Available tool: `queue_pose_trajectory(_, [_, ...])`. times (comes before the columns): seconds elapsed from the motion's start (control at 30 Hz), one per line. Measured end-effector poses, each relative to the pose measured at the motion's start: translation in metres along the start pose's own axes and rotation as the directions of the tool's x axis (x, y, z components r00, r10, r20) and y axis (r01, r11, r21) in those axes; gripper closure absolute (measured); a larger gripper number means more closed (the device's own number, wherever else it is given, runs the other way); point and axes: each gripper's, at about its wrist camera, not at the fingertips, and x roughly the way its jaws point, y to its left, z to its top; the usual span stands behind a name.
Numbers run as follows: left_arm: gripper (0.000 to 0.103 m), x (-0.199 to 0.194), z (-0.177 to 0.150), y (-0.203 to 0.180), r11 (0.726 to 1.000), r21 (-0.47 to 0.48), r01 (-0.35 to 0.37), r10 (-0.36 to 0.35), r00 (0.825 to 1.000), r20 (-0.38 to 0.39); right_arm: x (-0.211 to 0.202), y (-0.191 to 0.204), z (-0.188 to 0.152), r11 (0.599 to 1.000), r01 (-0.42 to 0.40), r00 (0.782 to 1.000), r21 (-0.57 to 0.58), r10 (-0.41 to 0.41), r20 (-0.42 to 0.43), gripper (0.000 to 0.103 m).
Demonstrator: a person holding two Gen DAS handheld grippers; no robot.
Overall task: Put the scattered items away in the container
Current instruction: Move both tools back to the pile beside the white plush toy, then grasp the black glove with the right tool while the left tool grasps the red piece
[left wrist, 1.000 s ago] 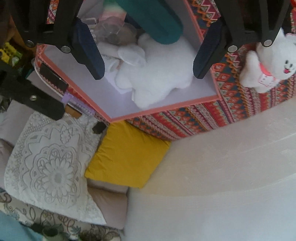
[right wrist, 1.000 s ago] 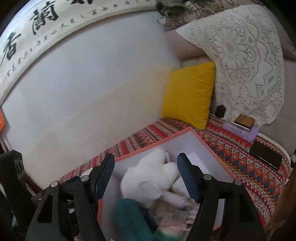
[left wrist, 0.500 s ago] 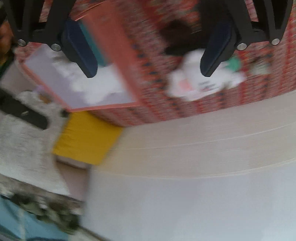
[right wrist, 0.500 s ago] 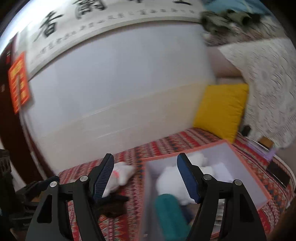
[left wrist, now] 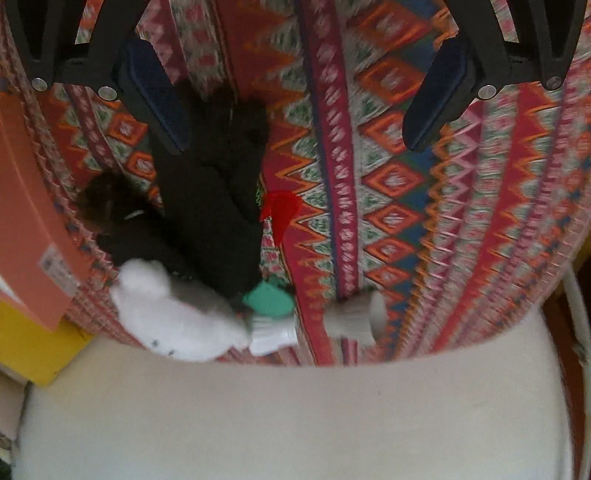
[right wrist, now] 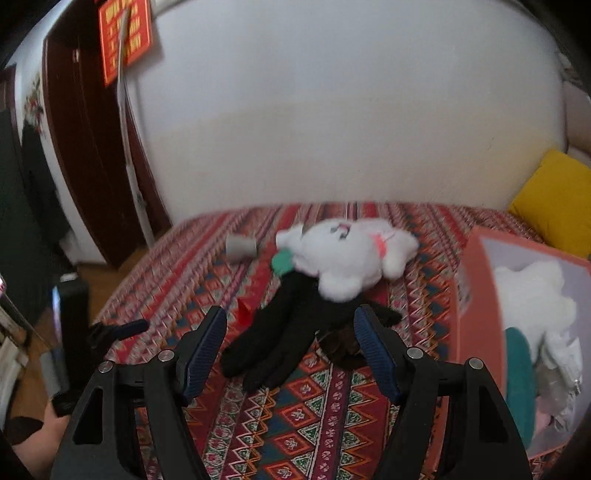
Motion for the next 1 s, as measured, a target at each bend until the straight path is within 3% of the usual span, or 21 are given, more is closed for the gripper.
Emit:
queue_pose_trajectory(0.23, [0.007, 0.081, 0.035, -0.003, 1.0, 0.012, 0.012, -0.011, 0.999, -0.048, 0.046, -0.024, -0.007, 1.0, 0.02, 0.995, 0.017, -0.019, -0.097, 0.036])
queue_pose_trajectory(0.33, [0.015, 0.104, 0.034, 0.007, 1.0, -0.018, 0.019, -0.02, 0.997, -0.072, 0.065, -0.034, -0.01, 0.999, 0.029, 0.99, 0.023, -0.026, -0.139, 0.039])
queue_pose_trajectory(0.4, [0.027, 0.099, 0.03, 0.008, 0.999, -0.024, 0.03, -0.031, 0.999, -0.04, 0.076, -0.041, -0.01, 0.999, 0.036, 0.987, 0.028, -0.032, -0.155, 0.041])
queue_pose_trajectory(0.47, [0.056, 0.093, 0.027, 0.011, 0.997, -0.039, 0.065, -0.066, 0.997, -0.027, 0.086, -0.046, -0.008, 0.999, 0.042, 0.986, 0.034, -0.036, -0.165, 0.042])
queue_pose_trajectory(0.6, [0.063, 0.079, 0.015, 0.021, 0.991, -0.082, 0.105, -0.107, 0.994, -0.009, 0.108, -0.054, -0.015, 0.996, 0.01, 0.979, 0.089, 0.009, -0.203, 0.042])
queue_pose_trajectory(0.63, [0.068, 0.074, 0.012, 0.025, 0.988, -0.101, 0.121, -0.122, 0.993, -0.005, 0.115, -0.055, -0.018, 0.995, 0.005, 0.977, 0.099, 0.017, -0.214, 0.039])
queue_pose_trajectory(0.67, [0.084, 0.069, 0.01, 0.029, 0.984, -0.116, 0.134, -0.135, 0.991, -0.001, 0.123, -0.054, -0.021, 0.996, 0.009, 0.973, 0.092, 0.012, -0.229, 0.036])
queue_pose_trajectory(0.77, [0.084, 0.05, 0.006, 0.041, 0.975, -0.144, 0.172, -0.17, 0.985, 0.026, 0.144, -0.052, -0.031, 0.997, 0.054, 0.964, 0.058, -0.037, -0.262, 0.025])
queue_pose_trajectory(0.83, [0.084, 0.037, 0.004, 0.045, 0.976, -0.143, 0.167, -0.163, 0.986, 0.041, 0.161, -0.052, -0.038, 0.995, 0.091, 0.955, 0.028, -0.079, -0.287, 0.025])
queue_pose_trajectory(0.87, [0.084, 0.032, 0.004, 0.048, 0.977, -0.143, 0.162, -0.156, 0.987, 0.047, 0.169, -0.053, -0.042, 0.995, 0.099, 0.95, 0.017, -0.089, -0.299, 0.037])
queue_pose_trajectory(0.9, [0.084, 0.028, 0.004, 0.05, 0.977, -0.144, 0.155, -0.149, 0.988, 0.051, 0.175, -0.054, -0.045, 0.994, 0.106, 0.945, 0.005, -0.099, -0.311, 0.055])
queue_pose_trajectory(0.93, [0.084, 0.026, 0.005, 0.052, 0.978, -0.144, 0.15, -0.144, 0.988, 0.053, 0.177, -0.054, -0.046, 0.994, 0.111, 0.943, -0.004, -0.107, -0.316, 0.084])
queue_pose_trajectory(1.0, [0.084, 0.025, 0.004, 0.054, 0.98, -0.134, 0.146, -0.14, 0.989, 0.054, 0.17, -0.054, -0.043, 0.996, 0.083, 0.948, 0.029, -0.07, -0.312, 0.086])
